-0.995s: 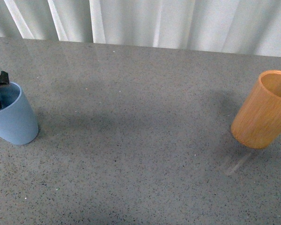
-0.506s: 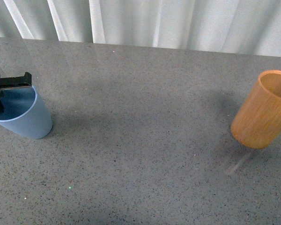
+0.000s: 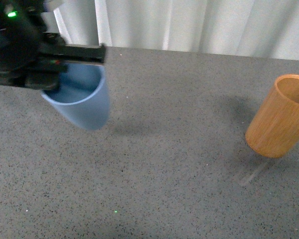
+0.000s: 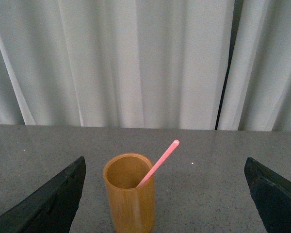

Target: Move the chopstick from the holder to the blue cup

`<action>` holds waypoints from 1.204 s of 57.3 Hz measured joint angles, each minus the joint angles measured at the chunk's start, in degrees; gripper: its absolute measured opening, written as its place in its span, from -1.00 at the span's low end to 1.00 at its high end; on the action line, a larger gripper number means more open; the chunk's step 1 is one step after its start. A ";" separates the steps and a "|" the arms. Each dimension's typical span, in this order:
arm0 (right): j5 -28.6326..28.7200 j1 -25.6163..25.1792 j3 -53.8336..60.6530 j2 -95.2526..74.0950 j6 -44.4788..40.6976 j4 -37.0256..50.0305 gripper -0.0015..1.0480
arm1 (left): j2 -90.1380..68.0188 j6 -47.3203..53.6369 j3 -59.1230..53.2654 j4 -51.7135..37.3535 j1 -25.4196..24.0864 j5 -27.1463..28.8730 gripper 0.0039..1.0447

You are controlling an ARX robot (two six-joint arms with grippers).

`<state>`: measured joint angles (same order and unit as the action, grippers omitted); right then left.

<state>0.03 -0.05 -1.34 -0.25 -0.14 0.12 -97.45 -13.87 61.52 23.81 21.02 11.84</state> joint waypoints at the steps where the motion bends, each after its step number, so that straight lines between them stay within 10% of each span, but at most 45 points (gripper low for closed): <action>1: 0.00 0.00 0.00 0.00 0.00 0.00 0.81 | -0.61 -0.52 0.92 0.28 1.25 -0.04 -0.94; 32: 0.00 0.00 0.00 0.00 0.00 0.00 0.81 | -16.92 -8.04 10.36 0.70 13.14 0.70 -0.92; 63: 0.00 0.00 0.00 0.00 0.00 0.00 0.81 | 2.29 -7.32 -1.97 -13.16 5.57 -4.72 0.69; 66: 0.00 0.00 0.00 0.00 0.00 0.00 0.81 | 10.21 -5.92 -7.67 -20.11 2.84 -6.27 0.90; 69: 0.00 0.00 0.00 0.00 0.00 0.00 0.81 | 20.79 1.60 -19.32 -41.05 -0.44 2.82 0.65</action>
<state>0.03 -0.05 -1.34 -0.25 -0.14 0.12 -76.66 -12.27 42.19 -17.23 20.58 14.66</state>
